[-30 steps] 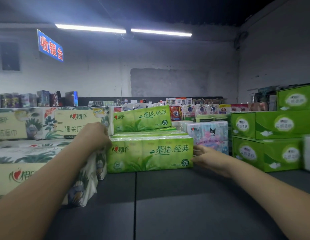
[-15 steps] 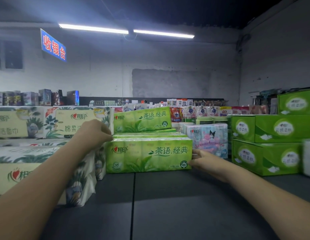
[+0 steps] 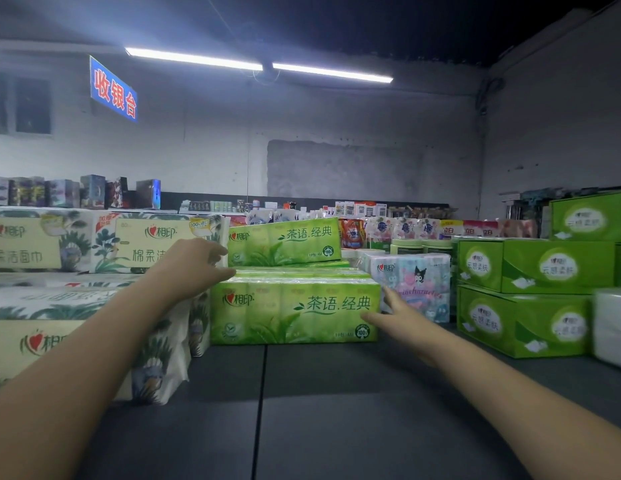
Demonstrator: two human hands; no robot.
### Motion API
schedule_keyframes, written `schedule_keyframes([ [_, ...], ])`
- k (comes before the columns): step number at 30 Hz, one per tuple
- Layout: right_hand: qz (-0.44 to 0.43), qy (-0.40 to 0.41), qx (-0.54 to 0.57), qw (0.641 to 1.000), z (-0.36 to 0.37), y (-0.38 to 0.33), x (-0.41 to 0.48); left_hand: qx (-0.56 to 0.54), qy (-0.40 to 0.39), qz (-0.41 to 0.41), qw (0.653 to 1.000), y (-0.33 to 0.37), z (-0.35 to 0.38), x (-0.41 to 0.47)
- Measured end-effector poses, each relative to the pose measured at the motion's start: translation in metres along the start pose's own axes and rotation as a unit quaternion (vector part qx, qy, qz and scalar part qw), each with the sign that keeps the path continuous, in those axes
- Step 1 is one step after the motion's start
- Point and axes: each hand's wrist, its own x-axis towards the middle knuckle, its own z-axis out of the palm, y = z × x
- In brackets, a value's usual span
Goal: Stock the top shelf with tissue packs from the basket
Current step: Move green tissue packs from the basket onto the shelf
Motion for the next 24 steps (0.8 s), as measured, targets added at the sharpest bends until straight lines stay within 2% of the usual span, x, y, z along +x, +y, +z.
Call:
schedule_keyframes([
  [4, -0.041, 0.056, -0.006, 0.998, 0.0, -0.015, -0.007, -0.005, 0.014, 0.007, 1.0, 0.001, -0.003, 0.0],
  [9, -0.069, 0.063, -0.064, 0.994, 0.008, -0.028, -0.019, -0.026, 0.027, 0.008, 0.999, 0.005, -0.01, 0.0],
  [12, -0.066, 0.072, -0.082, 0.992, 0.009, -0.038, -0.021, -0.035, -0.012, 0.023, 0.999, 0.011, -0.023, -0.007],
  [17, -0.029, 0.058, -0.107, 0.992, -0.013, -0.071, -0.034, -0.166, -0.049, 0.054, 0.983, 0.035, -0.058, -0.029],
  [24, -0.036, 0.055, -0.093, 0.994, -0.028, -0.09, -0.082, -0.215, -0.045, 0.063, 0.974, 0.045, -0.084, -0.084],
])
